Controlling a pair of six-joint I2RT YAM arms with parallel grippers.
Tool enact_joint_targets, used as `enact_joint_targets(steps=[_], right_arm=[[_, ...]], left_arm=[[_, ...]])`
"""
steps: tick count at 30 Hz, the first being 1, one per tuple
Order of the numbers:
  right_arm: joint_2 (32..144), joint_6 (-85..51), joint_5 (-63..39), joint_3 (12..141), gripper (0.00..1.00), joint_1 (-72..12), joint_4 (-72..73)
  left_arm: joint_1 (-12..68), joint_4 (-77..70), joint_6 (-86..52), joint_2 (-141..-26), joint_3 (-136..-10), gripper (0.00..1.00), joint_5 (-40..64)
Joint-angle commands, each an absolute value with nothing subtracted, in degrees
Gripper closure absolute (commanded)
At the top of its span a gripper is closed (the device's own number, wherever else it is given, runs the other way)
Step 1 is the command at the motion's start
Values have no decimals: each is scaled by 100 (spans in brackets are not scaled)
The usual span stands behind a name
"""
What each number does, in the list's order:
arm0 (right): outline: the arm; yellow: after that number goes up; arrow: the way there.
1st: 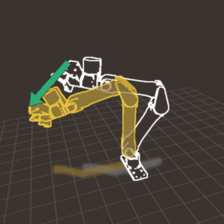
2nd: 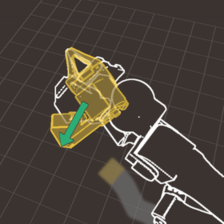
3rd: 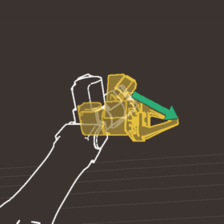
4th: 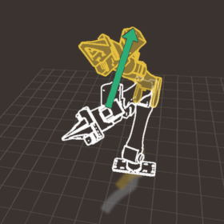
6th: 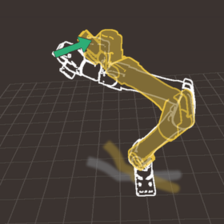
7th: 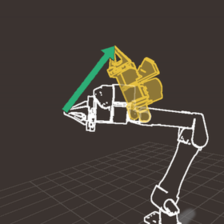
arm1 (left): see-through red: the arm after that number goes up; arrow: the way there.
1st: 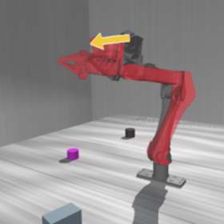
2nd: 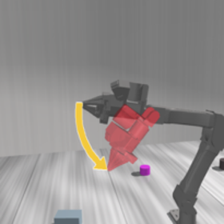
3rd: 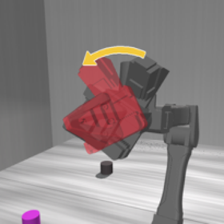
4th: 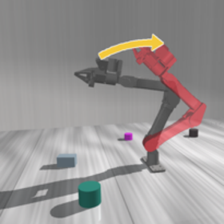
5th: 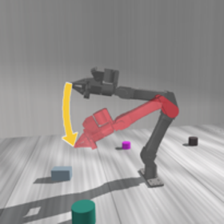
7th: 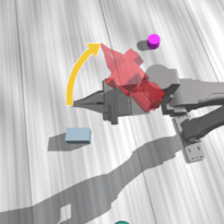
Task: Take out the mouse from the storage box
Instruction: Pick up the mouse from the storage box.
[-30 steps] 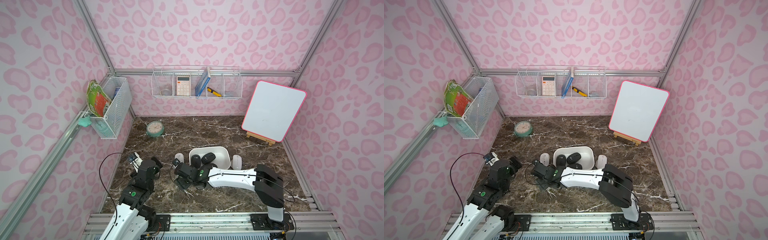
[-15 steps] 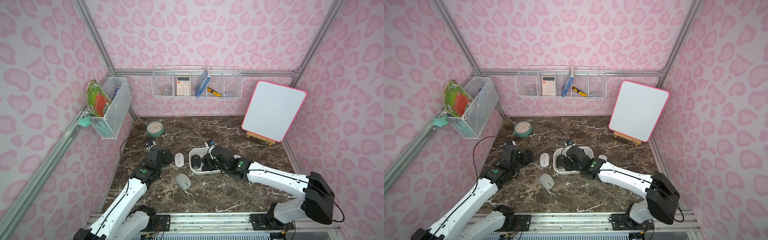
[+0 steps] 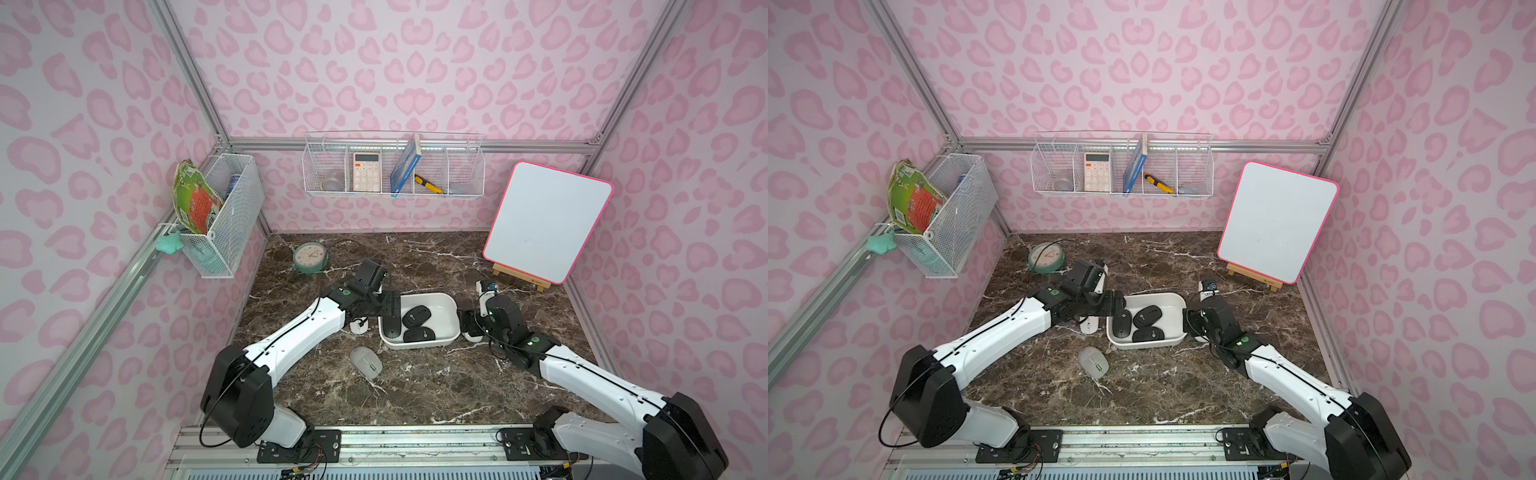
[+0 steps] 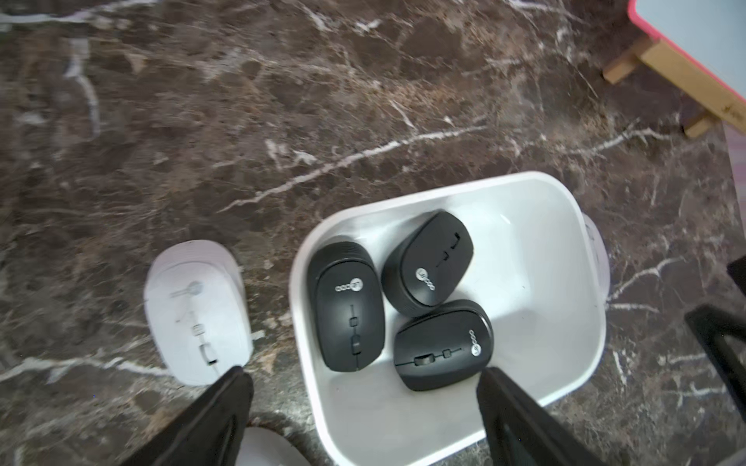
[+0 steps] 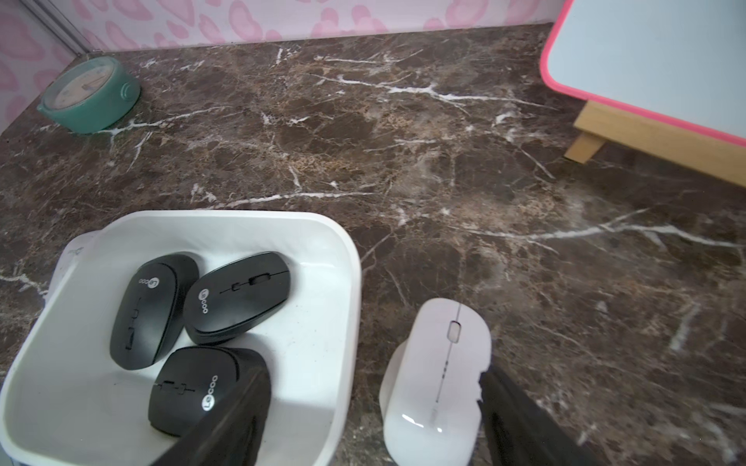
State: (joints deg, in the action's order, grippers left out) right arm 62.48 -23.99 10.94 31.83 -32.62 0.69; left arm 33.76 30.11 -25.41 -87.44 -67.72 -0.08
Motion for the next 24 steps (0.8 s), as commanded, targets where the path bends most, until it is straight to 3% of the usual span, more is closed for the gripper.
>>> enact_joint_targets(steps=[1,10,24], right_arm=[[5954,-2340,807,2853,16,-2940,684],[5643,-2482,532,2241,16,-2534,1340],[5600,-2511,543,2029,16,-2526,1622]], left_arm=[[3582,3259,-1954,-9227,-7168,7,43],[3928,3922,-1417,-10704,-8528,9,0],[4099,4351,-1222,-11595,-9077,8,-94]])
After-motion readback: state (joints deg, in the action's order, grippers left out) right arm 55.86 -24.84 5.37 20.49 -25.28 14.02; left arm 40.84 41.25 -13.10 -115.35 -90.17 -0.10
